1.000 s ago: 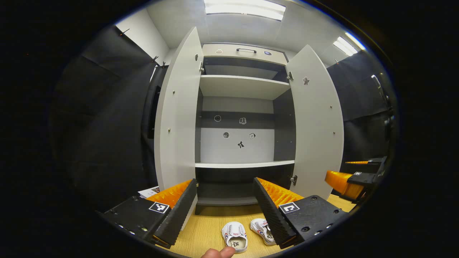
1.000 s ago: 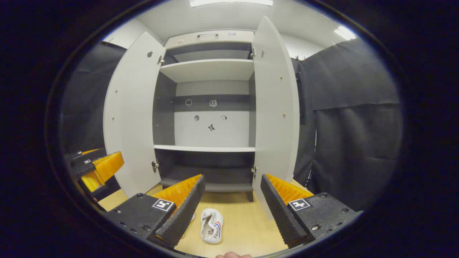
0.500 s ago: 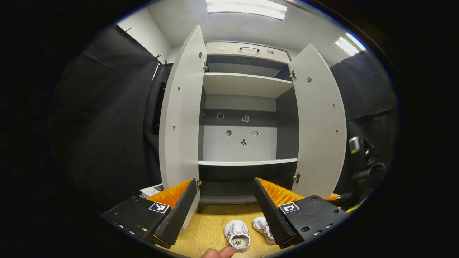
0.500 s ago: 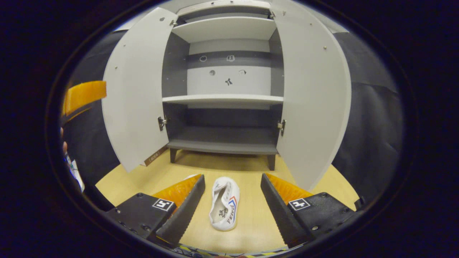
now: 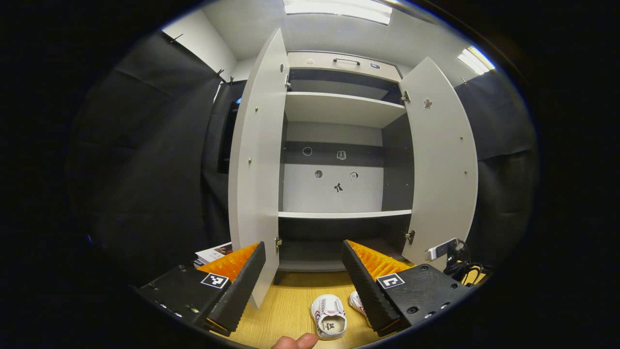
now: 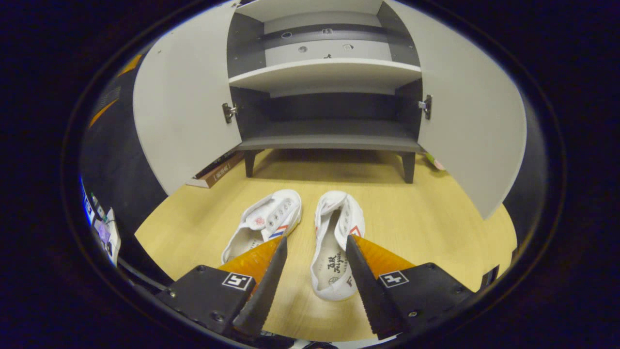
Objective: Grab one shoe with the right hand and put it into the shoe cabinet, grab the other shoe with the left hand and put it into the shoe cabinet; then close the right door with the right hand and the left door with the left hand.
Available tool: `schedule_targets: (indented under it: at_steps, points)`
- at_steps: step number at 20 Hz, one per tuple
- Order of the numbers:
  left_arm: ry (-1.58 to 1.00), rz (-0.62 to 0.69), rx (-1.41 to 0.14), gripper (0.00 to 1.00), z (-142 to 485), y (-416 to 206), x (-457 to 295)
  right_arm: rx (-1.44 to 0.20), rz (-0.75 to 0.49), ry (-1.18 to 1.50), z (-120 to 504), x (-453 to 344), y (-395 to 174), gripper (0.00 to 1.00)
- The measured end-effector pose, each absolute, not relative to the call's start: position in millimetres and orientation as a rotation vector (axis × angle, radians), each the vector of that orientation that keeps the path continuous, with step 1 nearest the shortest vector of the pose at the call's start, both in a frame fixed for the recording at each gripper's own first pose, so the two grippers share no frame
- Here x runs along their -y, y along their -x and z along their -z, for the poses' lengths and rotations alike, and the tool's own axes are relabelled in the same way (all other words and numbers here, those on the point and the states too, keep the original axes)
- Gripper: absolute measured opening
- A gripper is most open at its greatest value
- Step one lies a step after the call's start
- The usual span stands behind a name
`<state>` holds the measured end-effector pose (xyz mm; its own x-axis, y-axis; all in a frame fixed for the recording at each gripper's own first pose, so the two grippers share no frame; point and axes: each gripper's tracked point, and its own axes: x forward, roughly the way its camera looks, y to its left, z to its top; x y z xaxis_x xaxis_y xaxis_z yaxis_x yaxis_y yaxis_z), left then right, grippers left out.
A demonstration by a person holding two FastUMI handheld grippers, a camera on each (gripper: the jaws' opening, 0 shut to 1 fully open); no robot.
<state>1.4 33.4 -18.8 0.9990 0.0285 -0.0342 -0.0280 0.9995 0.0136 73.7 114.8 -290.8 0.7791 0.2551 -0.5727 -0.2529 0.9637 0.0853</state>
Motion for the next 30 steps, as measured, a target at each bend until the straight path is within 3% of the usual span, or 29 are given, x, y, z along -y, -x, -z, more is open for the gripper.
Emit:
schedule_targets:
  at_steps: [5,7,9,12,15,16,17,18,23,30]
  points:
    - [-0.005,-0.044,-0.046,0.95,24,-6,-46,-0.692,-0.286,0.010,324,-121,-85,0.69]
    - [0.000,-0.047,-0.051,0.95,27,-8,-49,-0.703,-0.270,0.032,333,-118,-95,0.61]
    - [0.004,-0.051,-0.054,0.95,27,-9,-52,-0.715,-0.244,0.043,344,-117,-106,0.45]
    - [0.003,-0.057,-0.055,0.95,29,-11,-56,-0.713,-0.234,0.043,353,-120,-123,0.30]
    - [-0.006,-0.063,-0.062,0.95,32,-13,-59,-0.700,-0.234,0.069,354,-124,-140,0.24]
    - [-0.010,-0.065,-0.064,0.95,32,-14,-59,-0.695,-0.248,0.064,355,-128,-145,0.17]
    - [-0.012,-0.067,-0.067,0.95,33,-14,-59,-0.692,-0.243,0.059,356,-128,-149,0.23]
    - [-0.014,-0.067,-0.070,0.95,34,-13,-59,-0.682,-0.239,0.055,357,-127,-152,0.15]
    - [-0.011,-0.070,-0.075,0.95,39,-15,-60,-0.606,-0.256,0.095,348,-123,-154,0.04]
    - [0.019,-0.052,-0.067,0.95,41,-14,-50,-0.384,-0.265,0.177,244,-106,-146,0.04]
